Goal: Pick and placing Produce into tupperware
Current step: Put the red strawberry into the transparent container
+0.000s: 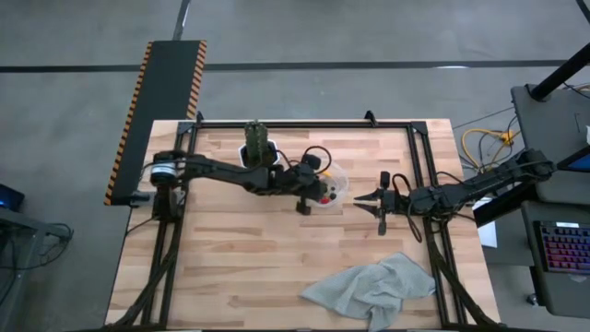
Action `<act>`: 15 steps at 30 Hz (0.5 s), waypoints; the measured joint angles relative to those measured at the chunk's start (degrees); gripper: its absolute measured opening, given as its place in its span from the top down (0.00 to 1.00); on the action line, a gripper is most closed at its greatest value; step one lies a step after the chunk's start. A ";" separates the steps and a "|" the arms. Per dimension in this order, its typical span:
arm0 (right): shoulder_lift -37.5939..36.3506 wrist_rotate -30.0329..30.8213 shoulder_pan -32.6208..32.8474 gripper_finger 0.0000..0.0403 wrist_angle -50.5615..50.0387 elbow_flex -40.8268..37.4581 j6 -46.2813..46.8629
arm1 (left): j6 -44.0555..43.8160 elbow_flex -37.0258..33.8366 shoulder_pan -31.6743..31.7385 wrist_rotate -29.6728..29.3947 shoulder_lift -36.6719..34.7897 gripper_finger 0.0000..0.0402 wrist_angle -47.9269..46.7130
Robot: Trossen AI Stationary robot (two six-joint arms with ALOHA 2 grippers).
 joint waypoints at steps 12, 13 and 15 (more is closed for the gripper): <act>-0.01 0.02 -0.02 0.84 0.62 0.02 -2.29 | 3.18 6.60 2.73 4.36 7.49 1.00 0.02; -0.03 0.02 -0.02 0.84 0.60 0.02 -2.35 | 3.21 7.43 2.81 4.56 8.17 1.00 0.11; -0.01 0.02 -0.02 0.84 0.63 0.02 -2.74 | 3.22 8.36 2.93 4.66 9.22 1.00 -0.24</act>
